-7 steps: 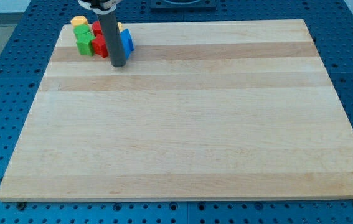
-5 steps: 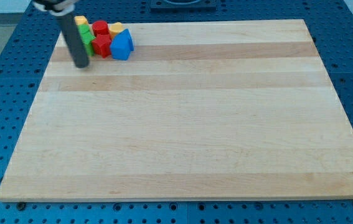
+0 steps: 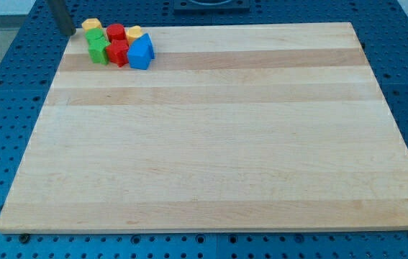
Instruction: Push the yellow hexagon towards the center of the board
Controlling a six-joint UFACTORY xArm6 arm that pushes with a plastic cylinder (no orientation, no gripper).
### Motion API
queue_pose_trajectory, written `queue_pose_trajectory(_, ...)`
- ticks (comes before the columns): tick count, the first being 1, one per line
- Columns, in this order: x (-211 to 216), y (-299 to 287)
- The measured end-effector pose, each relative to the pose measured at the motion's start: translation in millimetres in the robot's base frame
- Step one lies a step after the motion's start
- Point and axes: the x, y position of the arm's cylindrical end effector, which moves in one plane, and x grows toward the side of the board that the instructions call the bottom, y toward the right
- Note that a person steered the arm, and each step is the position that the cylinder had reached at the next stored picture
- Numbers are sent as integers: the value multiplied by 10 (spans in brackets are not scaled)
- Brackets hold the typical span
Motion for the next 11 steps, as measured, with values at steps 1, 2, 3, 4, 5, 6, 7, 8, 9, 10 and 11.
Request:
queue_pose_trajectory(1,-6,7)
queue_pose_trajectory(2,-5,7)
queue_pose_trajectory(3,-3,56)
queue_pose_trajectory(4,1,288)
queue_pose_trajectory(5,8,464)
queue_pose_trajectory(6,-1,533)
queue_pose_trajectory(7,-5,549)
queue_pose_trajectory(8,3,730)
queue_pose_trajectory(9,4,960)
queue_pose_trajectory(10,3,1184)
queue_pose_trajectory(11,-2,1214)
